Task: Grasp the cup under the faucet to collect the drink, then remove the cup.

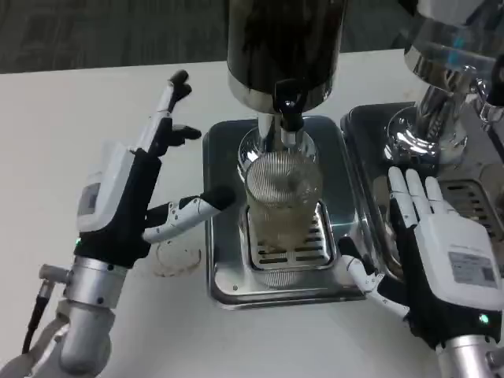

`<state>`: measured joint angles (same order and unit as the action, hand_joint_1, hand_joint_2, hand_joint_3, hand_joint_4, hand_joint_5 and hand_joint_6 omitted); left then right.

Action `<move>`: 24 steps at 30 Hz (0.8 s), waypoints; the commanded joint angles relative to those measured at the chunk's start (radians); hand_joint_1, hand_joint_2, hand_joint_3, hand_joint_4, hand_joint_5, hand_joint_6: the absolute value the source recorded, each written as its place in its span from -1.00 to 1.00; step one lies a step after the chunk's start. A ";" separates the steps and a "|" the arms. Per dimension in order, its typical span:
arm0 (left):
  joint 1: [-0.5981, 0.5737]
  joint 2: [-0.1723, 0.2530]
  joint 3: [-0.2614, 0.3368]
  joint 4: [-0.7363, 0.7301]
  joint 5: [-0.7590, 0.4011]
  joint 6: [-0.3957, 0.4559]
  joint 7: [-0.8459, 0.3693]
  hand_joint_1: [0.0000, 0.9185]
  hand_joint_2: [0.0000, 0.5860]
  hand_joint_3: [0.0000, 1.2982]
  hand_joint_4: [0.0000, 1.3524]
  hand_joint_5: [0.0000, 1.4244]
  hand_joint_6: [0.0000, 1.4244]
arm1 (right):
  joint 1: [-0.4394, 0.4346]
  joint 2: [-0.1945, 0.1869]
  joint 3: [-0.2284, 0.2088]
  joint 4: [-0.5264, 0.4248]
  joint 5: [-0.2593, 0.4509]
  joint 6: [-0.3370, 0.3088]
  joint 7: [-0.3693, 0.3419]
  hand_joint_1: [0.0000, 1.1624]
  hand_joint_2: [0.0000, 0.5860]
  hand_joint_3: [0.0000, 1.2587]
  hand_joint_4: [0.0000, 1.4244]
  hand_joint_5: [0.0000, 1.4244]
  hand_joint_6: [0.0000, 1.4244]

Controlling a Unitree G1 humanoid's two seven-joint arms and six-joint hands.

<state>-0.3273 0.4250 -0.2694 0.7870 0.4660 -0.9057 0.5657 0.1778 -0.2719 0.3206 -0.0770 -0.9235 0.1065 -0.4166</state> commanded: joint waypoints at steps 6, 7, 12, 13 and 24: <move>0.068 0.040 0.069 -0.168 -0.261 -0.104 -0.370 -1.00 -1.00 -1.00 -1.00 -0.90 -0.96 | -0.023 -0.002 -0.009 0.032 0.026 -0.036 -0.011 -0.45 0.22 -0.99 -1.00 -1.00 -0.79; 0.071 0.041 0.075 -0.181 -0.277 -0.105 -0.403 -1.00 -1.00 -1.00 -1.00 -0.91 -0.98 | -0.023 -0.001 -0.009 0.034 0.026 -0.037 -0.013 -0.45 0.22 -0.99 -1.00 -1.00 -0.80; 0.067 0.039 0.089 -0.268 -0.366 -0.112 -0.547 -1.00 -1.00 -1.00 -1.00 -0.89 -0.96 | -0.016 0.004 -0.008 0.031 0.022 -0.033 -0.021 -0.44 0.23 -0.99 -1.00 -1.00 -0.81; 0.066 0.034 0.095 -0.278 -0.375 -0.110 -0.565 -1.00 -1.00 -1.00 -1.00 -0.88 -0.94 | -0.014 0.005 -0.008 0.029 0.020 -0.031 -0.022 -0.44 0.23 -0.99 -1.00 -1.00 -0.81; 0.016 -0.039 0.124 -0.272 -0.405 -0.090 -0.697 -1.00 -1.00 -1.00 -1.00 -0.84 -0.90 | 0.014 0.025 -0.011 0.008 0.005 -0.011 -0.041 -0.41 0.23 -0.99 -1.00 -1.00 -0.81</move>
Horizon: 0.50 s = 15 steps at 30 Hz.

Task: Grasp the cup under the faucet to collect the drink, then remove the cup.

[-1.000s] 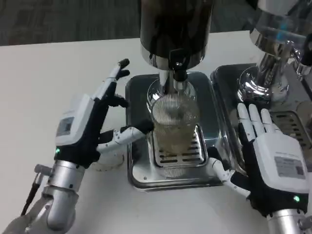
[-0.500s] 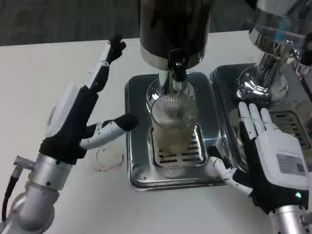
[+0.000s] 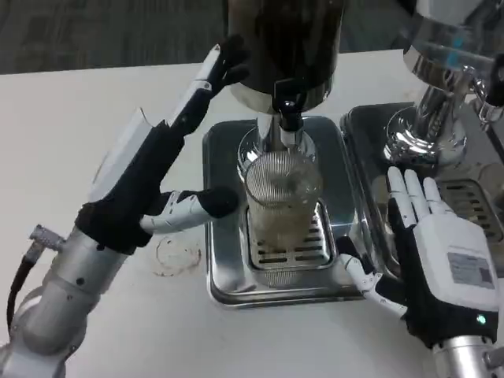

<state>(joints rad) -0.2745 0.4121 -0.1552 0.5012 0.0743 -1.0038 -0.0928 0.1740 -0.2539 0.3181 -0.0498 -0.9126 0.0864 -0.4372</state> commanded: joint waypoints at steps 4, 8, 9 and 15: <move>-0.074 -0.048 0.014 0.038 0.008 0.006 -0.064 -1.00 -1.00 -1.00 -1.00 -0.83 -0.89 | 0.022 0.018 -0.006 -0.022 -0.014 0.017 -0.027 -0.41 0.23 -0.99 -1.00 -1.00 -0.82; -0.108 -0.062 0.019 0.073 0.028 0.004 -0.078 -1.00 -1.00 -1.00 -1.00 -0.83 -0.89 | 0.028 0.026 -0.002 -0.024 -0.016 0.024 -0.034 -0.41 0.23 -0.99 -1.00 -1.00 -0.81; -0.117 -0.067 0.019 0.084 0.036 0.006 -0.079 -1.00 -1.00 -1.00 -1.00 -0.82 -0.89 | 0.031 0.027 -0.003 -0.024 -0.014 0.025 -0.037 -0.41 0.23 -0.99 -1.00 -1.00 -0.80; -0.139 -0.084 0.016 0.130 0.041 -0.001 -0.093 -1.00 -1.00 -1.00 -1.00 -0.83 -0.89 | 0.037 0.036 -0.002 -0.023 -0.016 0.028 -0.048 -0.40 0.23 -0.99 -1.00 -1.00 -0.80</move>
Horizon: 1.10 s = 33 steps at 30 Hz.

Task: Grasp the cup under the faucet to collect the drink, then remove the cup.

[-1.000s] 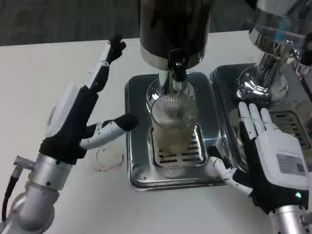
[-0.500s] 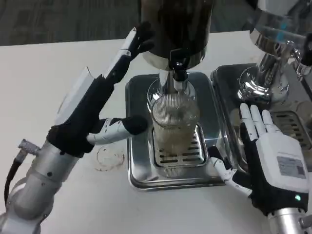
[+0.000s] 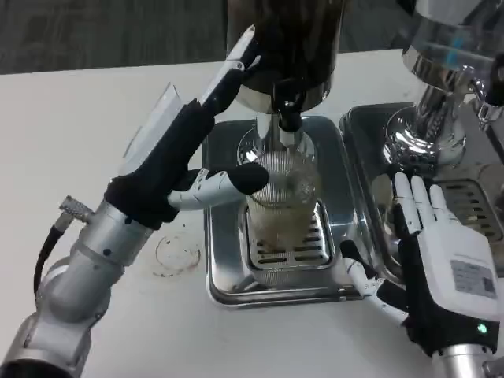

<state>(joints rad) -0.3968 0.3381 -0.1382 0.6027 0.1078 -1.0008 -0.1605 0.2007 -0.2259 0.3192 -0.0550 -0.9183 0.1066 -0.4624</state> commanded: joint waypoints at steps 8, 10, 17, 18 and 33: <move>-0.020 -0.029 -0.006 0.040 0.010 -0.012 -0.056 -1.00 -1.00 -1.00 -1.00 -0.81 -0.87 | 0.009 0.011 -0.005 -0.011 -0.010 0.006 -0.027 -0.40 0.23 -0.99 -1.00 -1.00 -0.80; -0.012 -0.033 -0.007 0.031 0.006 -0.017 -0.065 -1.00 -1.00 -1.00 -1.00 -0.81 -0.87 | 0.009 0.012 -0.005 -0.011 -0.009 0.007 -0.025 -0.40 0.24 -0.99 -1.00 -1.00 -0.80; 0.013 -0.044 -0.011 -0.011 0.009 -0.036 -0.079 -1.00 -1.00 -0.96 -1.00 -0.74 -0.81 | 0.010 0.010 -0.007 -0.011 -0.004 0.004 -0.021 -0.39 0.25 -0.99 -1.00 -1.00 -0.79; 0.015 -0.044 -0.012 -0.015 0.010 -0.037 -0.079 -1.00 -0.99 -0.95 -1.00 -0.73 -0.79 | 0.009 0.010 -0.006 -0.011 -0.004 0.004 -0.019 -0.39 0.25 -0.99 -1.00 -1.00 -0.79; 0.056 -0.002 -0.008 -0.082 0.190 -0.083 -0.003 -1.00 -0.99 -0.84 -0.99 -0.68 -0.73 | 0.003 0.008 -0.009 -0.009 0.003 0.004 -0.009 -0.34 0.28 -0.99 -1.00 -1.00 -0.77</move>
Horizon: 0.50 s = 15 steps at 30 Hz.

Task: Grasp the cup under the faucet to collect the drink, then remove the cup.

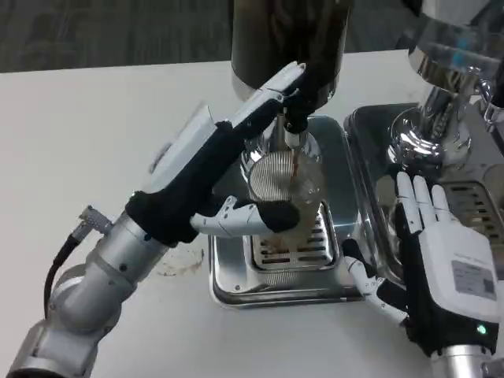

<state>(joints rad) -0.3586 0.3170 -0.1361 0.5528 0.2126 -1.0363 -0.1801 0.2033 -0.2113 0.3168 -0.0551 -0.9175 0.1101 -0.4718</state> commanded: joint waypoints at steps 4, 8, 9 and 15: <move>0.020 0.044 -0.007 -0.050 0.178 -0.056 0.073 -1.00 -0.99 -0.83 -0.98 -0.68 -0.73 | -0.004 -0.009 -0.007 -0.003 0.006 -0.004 0.002 -0.33 0.28 -0.98 -1.00 -1.00 -0.77; 0.022 0.069 -0.002 -0.081 0.303 -0.058 0.153 -1.00 -0.99 -0.82 -0.98 -0.68 -0.73 | -0.010 -0.011 -0.007 0.002 0.010 -0.007 0.003 -0.33 0.28 -0.98 -1.00 -1.00 -0.77; 0.023 0.076 -0.006 -0.087 0.339 -0.055 0.178 -1.00 -0.99 -0.82 -0.98 -0.68 -0.73 | -0.012 -0.012 -0.007 0.003 0.010 -0.008 0.004 -0.33 0.28 -0.98 -1.00 -1.00 -0.77; 0.024 0.104 -0.035 -0.098 0.440 -0.043 0.276 -1.00 -0.99 -0.82 -0.98 -0.68 -0.72 | -0.017 -0.013 -0.007 0.010 0.015 -0.011 0.005 -0.32 0.28 -0.98 -1.00 -1.00 -0.77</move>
<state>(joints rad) -0.3527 0.4022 -0.1360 0.4700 0.5919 -1.0612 0.0905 0.1924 -0.2148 0.3167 -0.0497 -0.9121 0.1082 -0.4706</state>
